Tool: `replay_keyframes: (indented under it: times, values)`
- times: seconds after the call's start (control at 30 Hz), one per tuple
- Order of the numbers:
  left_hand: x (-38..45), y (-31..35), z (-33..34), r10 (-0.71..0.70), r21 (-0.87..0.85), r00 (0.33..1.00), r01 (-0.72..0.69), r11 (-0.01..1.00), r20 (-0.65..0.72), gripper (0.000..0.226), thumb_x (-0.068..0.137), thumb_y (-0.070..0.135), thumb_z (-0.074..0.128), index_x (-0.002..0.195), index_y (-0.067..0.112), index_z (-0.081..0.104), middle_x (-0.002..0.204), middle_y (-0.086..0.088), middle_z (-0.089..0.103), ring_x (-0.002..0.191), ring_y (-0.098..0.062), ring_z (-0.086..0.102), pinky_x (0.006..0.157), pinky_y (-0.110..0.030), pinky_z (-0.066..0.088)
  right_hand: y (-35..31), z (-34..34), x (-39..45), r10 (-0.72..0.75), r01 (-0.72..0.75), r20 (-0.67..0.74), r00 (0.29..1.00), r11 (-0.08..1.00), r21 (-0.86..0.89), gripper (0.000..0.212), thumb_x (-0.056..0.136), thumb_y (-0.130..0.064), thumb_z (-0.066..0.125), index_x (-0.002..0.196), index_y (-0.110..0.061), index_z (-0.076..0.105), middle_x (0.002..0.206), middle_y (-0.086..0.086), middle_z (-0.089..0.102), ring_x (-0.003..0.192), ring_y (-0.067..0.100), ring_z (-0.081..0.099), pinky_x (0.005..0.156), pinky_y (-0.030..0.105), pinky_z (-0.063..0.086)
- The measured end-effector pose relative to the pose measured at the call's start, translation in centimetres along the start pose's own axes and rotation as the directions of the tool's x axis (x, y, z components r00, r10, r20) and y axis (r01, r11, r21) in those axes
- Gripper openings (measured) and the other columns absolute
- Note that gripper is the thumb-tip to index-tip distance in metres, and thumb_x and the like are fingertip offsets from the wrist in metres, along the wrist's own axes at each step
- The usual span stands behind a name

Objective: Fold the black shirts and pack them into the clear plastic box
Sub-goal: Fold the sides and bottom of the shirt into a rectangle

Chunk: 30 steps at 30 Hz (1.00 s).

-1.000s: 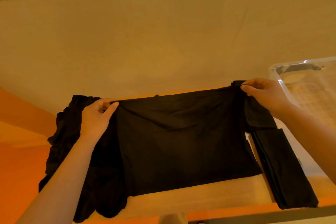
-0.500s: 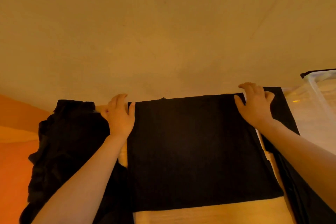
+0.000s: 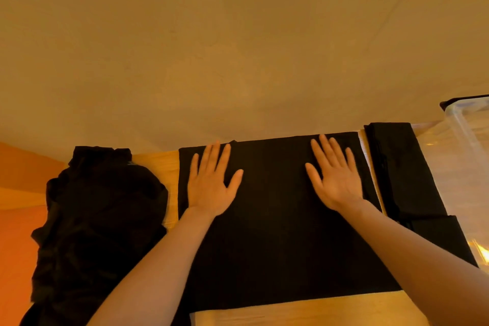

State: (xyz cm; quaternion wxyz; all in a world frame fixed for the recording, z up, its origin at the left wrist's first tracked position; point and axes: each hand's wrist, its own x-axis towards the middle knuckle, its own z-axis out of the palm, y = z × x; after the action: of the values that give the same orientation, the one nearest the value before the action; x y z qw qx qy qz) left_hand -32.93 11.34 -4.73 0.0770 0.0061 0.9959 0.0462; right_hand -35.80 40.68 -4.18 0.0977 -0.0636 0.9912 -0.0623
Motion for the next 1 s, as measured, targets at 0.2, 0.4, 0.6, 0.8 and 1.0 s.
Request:
replay_keyframes:
  times: [0.2,0.4,0.6,0.8,1.0]
  values:
    - [-0.7,-3.6,-0.1,-0.113,0.008,0.993,0.113,0.994,-0.014,0.073,0.093,0.063,0.001,0.154,0.023,0.003,0.162,-0.003,-0.001,0.148,-0.017,-0.01,0.12,-0.042,-0.006,3.2,-0.3,-0.2,0.095,-0.095,-0.005,0.995,0.995,0.041,0.071,0.093,-0.06,0.002,0.153,-0.024,-0.004,0.16,-0.006,-0.012,0.145,0.01,-0.017,0.12,0.033,-0.009]
    - [-3.0,4.4,-1.7,-0.025,-0.024,0.987,0.022,0.999,-0.156,0.059,0.101,0.046,0.013,0.153,0.018,0.009,0.161,-0.003,0.004,0.148,-0.018,-0.003,0.118,-0.046,-0.006,-2.2,-1.2,-2.2,-0.093,0.099,-0.078,0.993,0.992,0.079,0.06,0.1,-0.046,0.015,0.153,-0.019,0.01,0.16,-0.001,0.002,0.148,0.014,-0.004,0.12,0.035,-0.002]
    - [-8.9,9.4,1.7,0.014,-0.068,0.999,-0.017,0.998,-0.05,0.056,0.101,0.045,0.02,0.152,0.021,0.024,0.16,-0.002,0.014,0.148,-0.017,0.007,0.12,-0.044,0.009,-5.9,2.4,-9.0,-0.241,0.242,-0.023,0.97,0.969,0.045,0.055,0.101,-0.048,0.017,0.152,-0.026,0.019,0.161,-0.002,0.013,0.148,0.014,0.003,0.12,0.04,0.005]
    - [-11.4,3.2,2.2,-0.134,-0.029,0.989,0.133,0.991,-0.065,0.067,0.096,0.059,0.011,0.153,0.024,0.011,0.161,-0.001,0.007,0.149,-0.017,0.0,0.121,-0.044,0.006,1.3,1.9,-10.2,-0.008,0.012,-0.084,0.996,0.999,0.052,0.063,0.097,-0.055,0.014,0.153,-0.026,0.01,0.161,-0.006,0.003,0.148,0.011,-0.005,0.121,0.037,-0.001]
    - [-13.0,0.1,2.5,-0.2,-0.013,0.977,0.2,0.98,-0.077,0.071,0.095,0.06,0.007,0.153,0.019,0.012,0.161,-0.004,0.008,0.149,-0.017,0.0,0.12,-0.042,0.0,4.3,1.7,-11.7,0.054,-0.051,-0.045,0.998,0.996,0.071,0.071,0.094,-0.057,0.005,0.153,-0.019,0.001,0.16,-0.004,-0.006,0.146,0.009,-0.014,0.119,0.028,-0.007]
